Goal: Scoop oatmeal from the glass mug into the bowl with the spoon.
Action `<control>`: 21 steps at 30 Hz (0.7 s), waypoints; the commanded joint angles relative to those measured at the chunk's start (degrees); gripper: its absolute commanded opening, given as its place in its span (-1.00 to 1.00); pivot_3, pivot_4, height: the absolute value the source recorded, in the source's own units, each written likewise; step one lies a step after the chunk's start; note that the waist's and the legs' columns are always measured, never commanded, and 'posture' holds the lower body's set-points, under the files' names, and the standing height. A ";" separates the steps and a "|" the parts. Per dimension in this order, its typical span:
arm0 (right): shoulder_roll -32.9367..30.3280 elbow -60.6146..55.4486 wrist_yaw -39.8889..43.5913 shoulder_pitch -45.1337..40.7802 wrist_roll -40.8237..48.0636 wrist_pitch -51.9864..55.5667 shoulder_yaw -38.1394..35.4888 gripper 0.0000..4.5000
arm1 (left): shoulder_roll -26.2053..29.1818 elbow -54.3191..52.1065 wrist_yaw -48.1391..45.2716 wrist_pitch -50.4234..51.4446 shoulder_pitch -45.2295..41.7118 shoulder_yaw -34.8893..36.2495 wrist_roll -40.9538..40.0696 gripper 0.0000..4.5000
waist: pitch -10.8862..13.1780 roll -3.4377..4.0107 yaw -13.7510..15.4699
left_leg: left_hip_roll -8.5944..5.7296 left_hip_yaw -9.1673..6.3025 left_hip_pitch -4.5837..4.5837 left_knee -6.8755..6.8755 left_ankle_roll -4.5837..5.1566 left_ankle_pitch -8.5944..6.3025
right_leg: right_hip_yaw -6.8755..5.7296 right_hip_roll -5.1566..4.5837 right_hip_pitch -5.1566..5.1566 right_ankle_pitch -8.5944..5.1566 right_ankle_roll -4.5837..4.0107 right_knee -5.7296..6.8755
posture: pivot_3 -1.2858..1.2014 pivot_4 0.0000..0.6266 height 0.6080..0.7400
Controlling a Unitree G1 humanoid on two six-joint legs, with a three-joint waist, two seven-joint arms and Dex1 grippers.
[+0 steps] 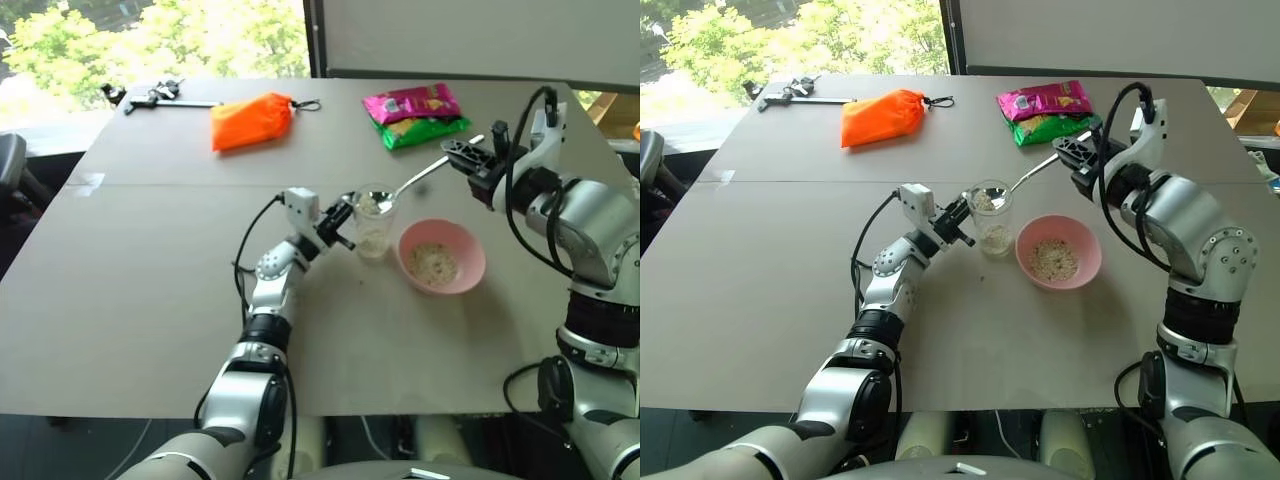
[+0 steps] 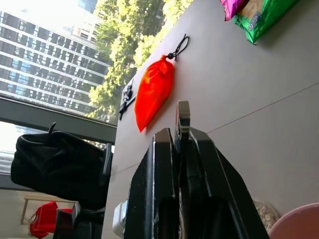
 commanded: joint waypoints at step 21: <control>-2.24 -3.86 17.08 5.02 -4.98 -4.41 0.67 -1.00 | 0.03 0.13 -0.84 -1.33 -1.81 0.16 -0.41 -0.96 | 0.00 -0.01 0.00 | 0.00 0.00 0.01 0.00 0.00 0.00 | 0.00 0.01 0.00 0.00 0.00 0.00 | 0.03 -0.52 0.33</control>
